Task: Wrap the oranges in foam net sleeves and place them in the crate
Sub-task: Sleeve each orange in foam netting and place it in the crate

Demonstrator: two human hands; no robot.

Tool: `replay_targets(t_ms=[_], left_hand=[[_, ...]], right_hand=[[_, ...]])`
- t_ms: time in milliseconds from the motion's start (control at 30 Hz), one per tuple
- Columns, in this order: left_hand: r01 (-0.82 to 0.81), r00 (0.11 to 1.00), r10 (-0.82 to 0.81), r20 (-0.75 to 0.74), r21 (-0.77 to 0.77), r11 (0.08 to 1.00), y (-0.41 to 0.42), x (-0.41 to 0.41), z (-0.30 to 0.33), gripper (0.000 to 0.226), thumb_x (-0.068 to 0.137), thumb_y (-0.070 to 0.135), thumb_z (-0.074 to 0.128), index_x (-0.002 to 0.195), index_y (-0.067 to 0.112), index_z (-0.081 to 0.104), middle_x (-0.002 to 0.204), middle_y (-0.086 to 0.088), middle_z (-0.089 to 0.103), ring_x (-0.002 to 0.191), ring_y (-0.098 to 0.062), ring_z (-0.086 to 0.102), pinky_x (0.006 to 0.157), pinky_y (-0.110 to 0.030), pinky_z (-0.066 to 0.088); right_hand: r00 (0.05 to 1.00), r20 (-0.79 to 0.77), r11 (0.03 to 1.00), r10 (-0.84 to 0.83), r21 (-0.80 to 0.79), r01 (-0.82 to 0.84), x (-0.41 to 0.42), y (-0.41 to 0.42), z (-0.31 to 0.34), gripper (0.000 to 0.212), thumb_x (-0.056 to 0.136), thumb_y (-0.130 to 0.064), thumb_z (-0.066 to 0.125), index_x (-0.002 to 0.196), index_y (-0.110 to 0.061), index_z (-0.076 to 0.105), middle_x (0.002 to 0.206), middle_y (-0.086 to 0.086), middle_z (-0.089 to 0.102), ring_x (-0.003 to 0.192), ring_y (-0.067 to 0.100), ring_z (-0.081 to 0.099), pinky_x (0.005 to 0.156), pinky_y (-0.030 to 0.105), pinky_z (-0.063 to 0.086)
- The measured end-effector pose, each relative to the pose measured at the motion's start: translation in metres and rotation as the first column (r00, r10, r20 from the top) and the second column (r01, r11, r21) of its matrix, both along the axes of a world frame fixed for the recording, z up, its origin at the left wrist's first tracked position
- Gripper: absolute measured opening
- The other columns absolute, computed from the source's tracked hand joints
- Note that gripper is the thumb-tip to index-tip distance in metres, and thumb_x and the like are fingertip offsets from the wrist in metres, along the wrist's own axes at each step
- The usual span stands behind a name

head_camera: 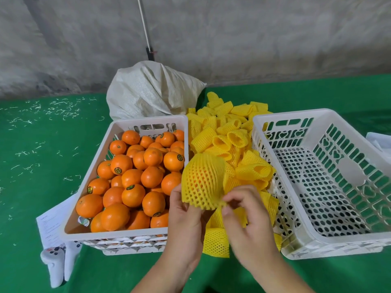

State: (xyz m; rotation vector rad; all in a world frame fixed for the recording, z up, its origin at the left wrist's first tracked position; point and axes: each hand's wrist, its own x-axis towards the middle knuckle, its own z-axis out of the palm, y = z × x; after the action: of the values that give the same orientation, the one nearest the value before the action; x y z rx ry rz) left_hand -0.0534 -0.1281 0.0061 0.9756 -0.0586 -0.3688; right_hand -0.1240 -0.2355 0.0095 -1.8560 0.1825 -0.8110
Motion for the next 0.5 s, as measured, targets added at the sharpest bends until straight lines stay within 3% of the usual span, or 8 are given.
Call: replay_targets(t_ms=[67, 133, 233, 300, 367, 433, 500], left_hand=[[-0.024, 0.997, 0.017, 0.076, 0.092, 0.995, -0.001, 0.000, -0.002, 0.061, 0.066, 0.027, 0.088, 0.121, 0.028, 0.061, 0.114, -0.006, 0.074, 0.102, -0.024, 0.072, 0.082, -0.039, 0.062], [-0.026, 0.966, -0.037, 0.257, 0.238, 0.971, 0.000, 0.002, -0.005, 0.061, 0.067, 0.025, 0.086, 0.120, 0.036, 0.057, 0.111, 0.001, 0.073, 0.100, -0.017, 0.071, 0.078, -0.033, 0.060], [-0.020, 0.890, -0.143, 0.433, 0.350, 0.937, 0.006, 0.010, -0.004, 0.057, 0.074, 0.026, 0.084, 0.123, 0.040, 0.059, 0.118, 0.005, 0.072, 0.106, -0.014, 0.071, 0.082, -0.025, 0.058], [-0.004, 0.872, -0.174, 0.458, 0.362, 0.932, 0.012, 0.018, -0.005, 0.046, 0.083, 0.021, 0.085, 0.123, 0.032, 0.066, 0.116, 0.005, 0.075, 0.103, -0.014, 0.074, 0.081, -0.024, 0.059], [0.008, 0.891, -0.181, 0.417, 0.382, 0.924, 0.015, 0.024, -0.006, 0.024, 0.092, 0.018, 0.078, 0.113, 0.029, 0.074, 0.103, -0.005, 0.077, 0.089, -0.021, 0.076, 0.076, -0.032, 0.062], [-0.022, 0.899, -0.160, 0.407, 0.408, 0.912, 0.012, 0.026, -0.006, 0.015, 0.091, 0.025, 0.076, 0.103, 0.033, 0.077, 0.095, -0.008, 0.078, 0.083, -0.021, 0.076, 0.072, -0.032, 0.062], [-0.104, 0.883, -0.112, 0.456, 0.423, 0.900, 0.006, 0.026, -0.003, 0.013, 0.090, 0.030, 0.082, 0.099, 0.037, 0.076, 0.093, -0.003, 0.077, 0.083, -0.016, 0.073, 0.069, -0.029, 0.060]], right_hand=[[0.995, -0.091, 0.888, 0.038, 0.461, 0.008, 0.004, -0.003, 0.013, 0.040, 0.082, -0.059, 0.063, 0.113, -0.034, 0.059, 0.105, -0.012, 0.064, 0.097, 0.013, 0.064, 0.085, 0.041, 0.050], [0.962, -0.135, 0.732, 0.235, 0.677, -0.084, 0.011, -0.005, 0.018, 0.066, 0.069, -0.079, 0.072, 0.125, -0.048, 0.054, 0.127, -0.012, 0.066, 0.116, 0.012, 0.065, 0.099, 0.048, 0.051], [0.930, -0.102, 0.670, 0.352, 0.722, -0.174, 0.012, -0.002, 0.026, 0.071, 0.062, -0.067, 0.088, 0.126, -0.050, 0.061, 0.130, -0.006, 0.069, 0.121, 0.017, 0.066, 0.102, 0.045, 0.052], [0.943, -0.033, 0.580, 0.332, 0.795, -0.176, 0.010, -0.003, 0.028, 0.076, 0.065, -0.062, 0.089, 0.132, -0.040, 0.061, 0.133, 0.001, 0.069, 0.124, 0.023, 0.065, 0.104, 0.048, 0.050], [0.951, 0.053, 0.472, 0.304, 0.859, -0.199, 0.006, -0.005, 0.028, 0.084, 0.071, -0.064, 0.084, 0.140, -0.026, 0.057, 0.135, 0.008, 0.067, 0.127, 0.028, 0.063, 0.102, 0.045, 0.053], [0.953, 0.077, 0.448, 0.293, 0.870, -0.207, 0.005, -0.005, 0.030, 0.088, 0.072, -0.061, 0.084, 0.144, -0.022, 0.051, 0.137, 0.008, 0.065, 0.128, 0.026, 0.062, 0.098, 0.037, 0.056], [0.948, 0.082, 0.468, 0.306, 0.854, -0.225, 0.005, -0.004, 0.032, 0.085, 0.071, -0.045, 0.091, 0.143, -0.029, 0.050, 0.137, 0.005, 0.065, 0.129, 0.023, 0.062, 0.100, 0.037, 0.054]])
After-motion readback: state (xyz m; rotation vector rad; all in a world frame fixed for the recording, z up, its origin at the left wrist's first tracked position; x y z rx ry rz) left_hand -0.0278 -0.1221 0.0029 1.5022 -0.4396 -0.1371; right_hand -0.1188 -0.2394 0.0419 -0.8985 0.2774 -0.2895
